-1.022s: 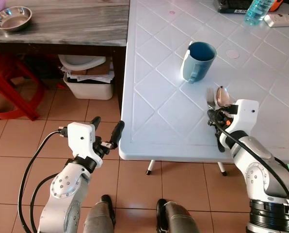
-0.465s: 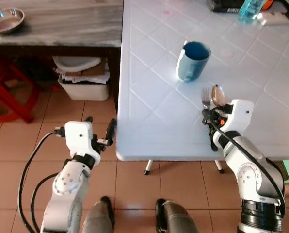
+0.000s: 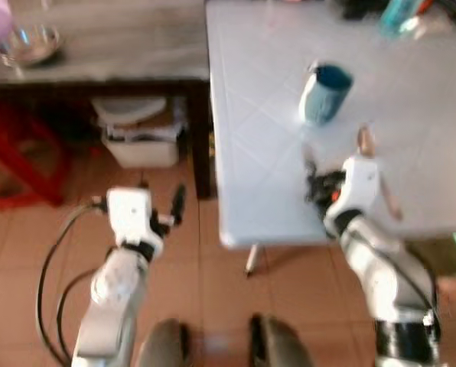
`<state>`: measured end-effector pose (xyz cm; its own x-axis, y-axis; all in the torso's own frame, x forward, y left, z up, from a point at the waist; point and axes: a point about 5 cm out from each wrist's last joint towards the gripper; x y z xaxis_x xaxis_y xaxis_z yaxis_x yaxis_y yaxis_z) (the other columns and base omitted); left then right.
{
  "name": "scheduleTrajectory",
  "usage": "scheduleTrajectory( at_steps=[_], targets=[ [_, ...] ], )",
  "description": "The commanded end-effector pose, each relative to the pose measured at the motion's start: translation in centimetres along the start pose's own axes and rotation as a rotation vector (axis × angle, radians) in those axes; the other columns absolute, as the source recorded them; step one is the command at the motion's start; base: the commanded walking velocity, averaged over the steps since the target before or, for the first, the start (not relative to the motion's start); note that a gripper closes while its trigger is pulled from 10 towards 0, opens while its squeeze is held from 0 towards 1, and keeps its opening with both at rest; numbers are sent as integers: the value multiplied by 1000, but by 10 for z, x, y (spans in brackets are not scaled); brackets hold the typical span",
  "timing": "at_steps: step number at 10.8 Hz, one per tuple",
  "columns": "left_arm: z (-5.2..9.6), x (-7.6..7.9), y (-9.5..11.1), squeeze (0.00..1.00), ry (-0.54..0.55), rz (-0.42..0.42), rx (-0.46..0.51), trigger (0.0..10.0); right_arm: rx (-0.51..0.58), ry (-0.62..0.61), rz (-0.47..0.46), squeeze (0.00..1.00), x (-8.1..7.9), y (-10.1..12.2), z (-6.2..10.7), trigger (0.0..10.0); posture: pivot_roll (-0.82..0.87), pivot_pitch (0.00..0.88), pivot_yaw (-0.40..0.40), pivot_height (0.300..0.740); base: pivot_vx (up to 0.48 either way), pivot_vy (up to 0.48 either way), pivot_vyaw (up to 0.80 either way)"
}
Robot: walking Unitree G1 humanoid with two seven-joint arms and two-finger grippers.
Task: Setting the table
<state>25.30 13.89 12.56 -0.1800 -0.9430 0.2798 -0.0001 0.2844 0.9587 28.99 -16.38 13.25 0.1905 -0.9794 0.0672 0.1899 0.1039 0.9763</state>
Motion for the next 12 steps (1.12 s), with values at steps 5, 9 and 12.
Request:
scheduleTrajectory(
  at_steps=[5, 9, 12],
  targets=[
    [-2, -6, 0, 0, 35, -25, 20, 10000, 83, -50, 41, 0, -7, 3, -5, 10000, -45, 235, -20, 740, 278, 345, 0],
    [-5, -5, 2, 0, 33, -38, 40, 10000, 210, -36, 106, 0, -9, 16, -3, 10000, -53, 237, -16, 740, 409, 200, 0],
    [-3, -9, 0, 0, 58, -26, 25, 10000, 219, -14, 143, 0, -10, 17, -3, 10000, -57, 237, -16, 740, 440, 82, 0]
  ],
)
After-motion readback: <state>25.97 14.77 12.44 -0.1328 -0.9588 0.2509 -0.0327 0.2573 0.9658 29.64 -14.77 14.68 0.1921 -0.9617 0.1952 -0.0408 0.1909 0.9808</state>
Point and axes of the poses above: a point about 5 cm out from each wrist's last joint towards the gripper, its own z axis pointing back from the gripper into the wrist, its own y axis along the axis of the wrist's last joint, x = y × z, and after that the axes turned 13 degrees about z, right-handed
